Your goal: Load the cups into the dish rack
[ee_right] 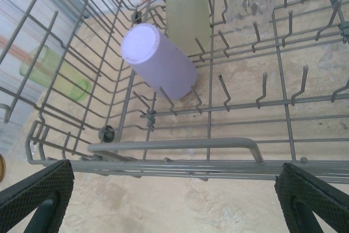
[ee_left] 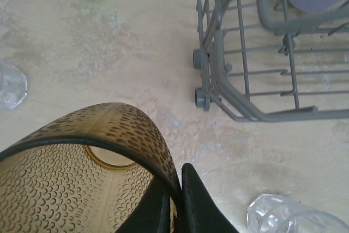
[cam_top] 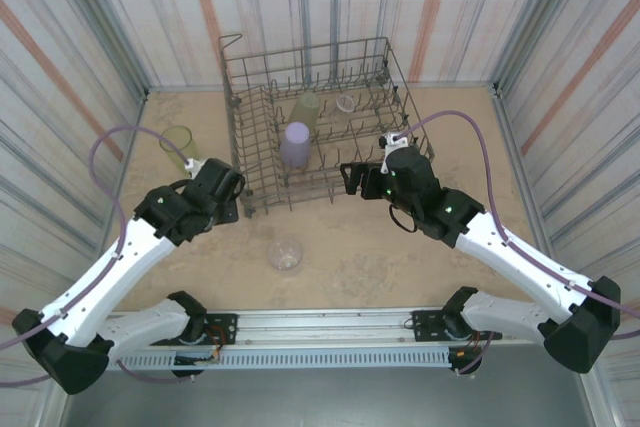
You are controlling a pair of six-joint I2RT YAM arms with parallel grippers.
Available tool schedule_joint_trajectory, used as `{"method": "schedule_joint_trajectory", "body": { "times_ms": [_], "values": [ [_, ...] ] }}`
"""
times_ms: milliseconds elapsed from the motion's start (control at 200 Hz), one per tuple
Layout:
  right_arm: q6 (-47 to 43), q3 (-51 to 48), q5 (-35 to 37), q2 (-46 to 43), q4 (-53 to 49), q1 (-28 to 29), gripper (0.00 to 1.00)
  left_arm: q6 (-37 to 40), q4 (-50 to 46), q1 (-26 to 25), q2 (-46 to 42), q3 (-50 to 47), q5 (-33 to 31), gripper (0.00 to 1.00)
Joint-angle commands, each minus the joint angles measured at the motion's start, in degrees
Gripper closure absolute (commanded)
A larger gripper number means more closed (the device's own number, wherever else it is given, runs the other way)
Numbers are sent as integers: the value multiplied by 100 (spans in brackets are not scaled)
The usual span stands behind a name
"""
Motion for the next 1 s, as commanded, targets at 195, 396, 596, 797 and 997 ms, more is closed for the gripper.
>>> {"method": "schedule_joint_trajectory", "body": {
  "times_ms": [195,396,596,797,997],
  "values": [
    [285,-54,-495,28,131,-276,1,1191,938,594,217,697,863,100],
    [305,50,-648,136,137,-340,1,1528,1033,645,709,1301,950,100],
    [305,125,-787,216,132,-413,1,1577,1325,796,919,1657,1374,100],
    [434,158,-1158,380,326,-619,1,1591,2053,1070,1098,1815,2199,100],
    [428,405,-1386,544,371,-776,1,1650,2053,1129,1523,2416,2605,100]
  ]
}}
